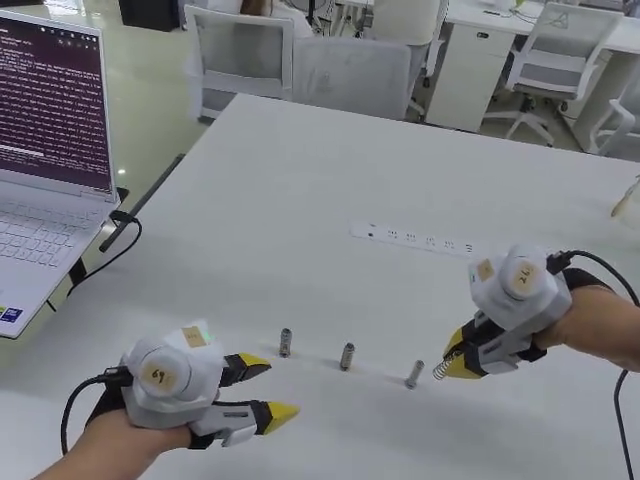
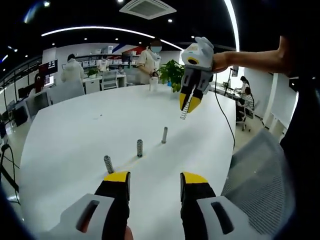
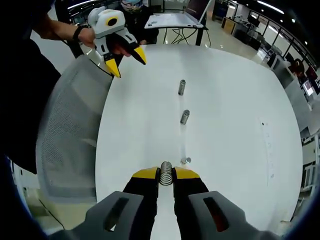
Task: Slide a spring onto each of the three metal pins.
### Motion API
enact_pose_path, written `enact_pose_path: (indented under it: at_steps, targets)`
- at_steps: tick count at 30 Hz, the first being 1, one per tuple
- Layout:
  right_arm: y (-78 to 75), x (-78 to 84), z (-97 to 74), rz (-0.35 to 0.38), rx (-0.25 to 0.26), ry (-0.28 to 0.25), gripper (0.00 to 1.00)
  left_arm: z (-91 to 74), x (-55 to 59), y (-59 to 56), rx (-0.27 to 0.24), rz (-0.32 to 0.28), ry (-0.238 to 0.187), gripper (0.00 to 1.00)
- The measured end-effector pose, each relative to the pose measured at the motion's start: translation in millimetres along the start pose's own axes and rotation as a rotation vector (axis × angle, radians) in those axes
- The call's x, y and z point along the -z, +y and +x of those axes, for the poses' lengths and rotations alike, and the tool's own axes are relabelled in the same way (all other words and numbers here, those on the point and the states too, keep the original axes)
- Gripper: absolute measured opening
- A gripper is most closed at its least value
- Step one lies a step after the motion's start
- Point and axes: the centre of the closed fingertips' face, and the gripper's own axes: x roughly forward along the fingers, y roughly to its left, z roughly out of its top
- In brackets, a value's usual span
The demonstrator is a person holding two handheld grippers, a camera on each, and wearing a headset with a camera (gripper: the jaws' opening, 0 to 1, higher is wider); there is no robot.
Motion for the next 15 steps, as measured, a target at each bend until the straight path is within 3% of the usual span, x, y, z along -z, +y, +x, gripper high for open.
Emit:
enact_pose_path:
  at_steps: [15]
  targets:
    - [-12.5,6.9,18.8,0.036,-0.018,0.016,0.08,-20.2,16.0,9.3,-0.046,-0.044,0.016,0.43]
